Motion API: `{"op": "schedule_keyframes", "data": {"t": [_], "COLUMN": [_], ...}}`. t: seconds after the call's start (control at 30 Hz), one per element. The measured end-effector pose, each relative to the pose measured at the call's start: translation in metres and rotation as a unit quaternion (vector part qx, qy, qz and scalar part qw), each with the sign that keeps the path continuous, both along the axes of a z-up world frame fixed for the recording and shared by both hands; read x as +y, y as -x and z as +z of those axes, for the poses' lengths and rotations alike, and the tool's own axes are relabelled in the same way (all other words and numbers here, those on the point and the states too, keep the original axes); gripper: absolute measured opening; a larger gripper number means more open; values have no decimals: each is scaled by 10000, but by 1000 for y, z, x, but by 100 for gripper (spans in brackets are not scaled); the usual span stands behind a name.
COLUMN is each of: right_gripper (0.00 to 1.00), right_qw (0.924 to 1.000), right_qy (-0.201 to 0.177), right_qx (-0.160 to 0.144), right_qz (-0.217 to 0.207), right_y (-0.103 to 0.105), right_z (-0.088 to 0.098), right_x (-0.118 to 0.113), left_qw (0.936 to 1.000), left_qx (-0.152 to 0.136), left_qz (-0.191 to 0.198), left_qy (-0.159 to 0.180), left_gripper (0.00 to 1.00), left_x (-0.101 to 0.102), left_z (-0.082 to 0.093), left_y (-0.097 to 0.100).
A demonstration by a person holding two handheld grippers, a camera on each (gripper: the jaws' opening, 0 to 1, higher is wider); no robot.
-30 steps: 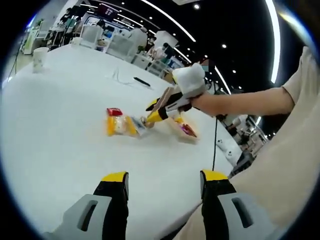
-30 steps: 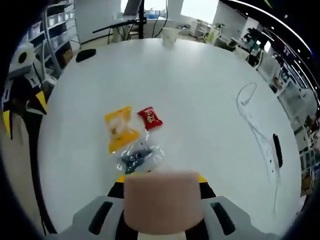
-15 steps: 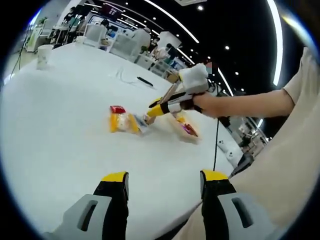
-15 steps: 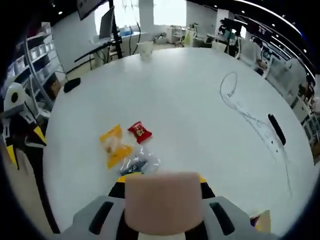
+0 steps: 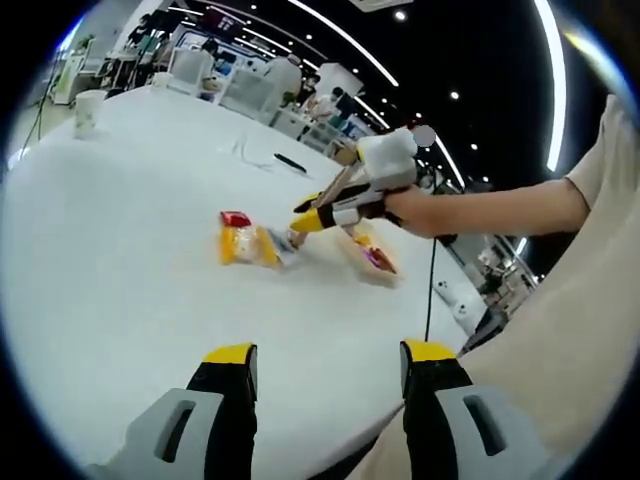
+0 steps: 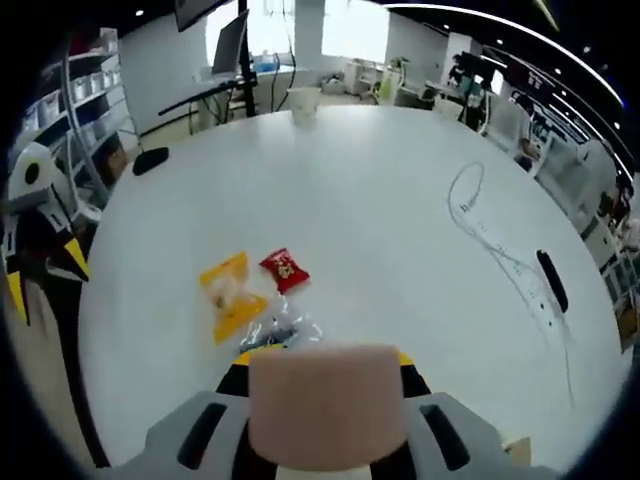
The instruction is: Place the target food into the container with the food tongs after gripping and lifting it, then release it inside without dropping or visibly crushing the food.
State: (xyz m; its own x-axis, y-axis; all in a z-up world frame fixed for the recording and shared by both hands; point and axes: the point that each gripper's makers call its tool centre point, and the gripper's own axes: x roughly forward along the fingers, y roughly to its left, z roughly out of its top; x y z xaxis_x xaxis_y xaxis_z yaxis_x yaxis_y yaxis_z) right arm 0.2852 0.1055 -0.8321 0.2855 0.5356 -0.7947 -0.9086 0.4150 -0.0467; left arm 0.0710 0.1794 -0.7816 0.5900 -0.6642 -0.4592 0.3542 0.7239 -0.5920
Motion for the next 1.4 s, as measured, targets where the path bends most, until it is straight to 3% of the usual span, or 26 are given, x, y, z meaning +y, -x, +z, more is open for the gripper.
{"op": "schedule_keyframes", "data": {"t": [1.0,1.4], "right_gripper": [22,22], "right_qw": [9997,9994], "right_qy": [-18,-131], "right_qx": [115,6], "right_qz": [-220,-313], "right_y": [-3,2], "right_z": [-7,11], "right_x": [-1,-9], "left_qw": [10000,9998], "left_qx": [21,-152], "left_qz": [21,-70], "left_qy": [-14,-48], "left_gripper": [57,57], "left_x": [-2,-6], "left_z": [2,11], "left_y": [3,-1]}}
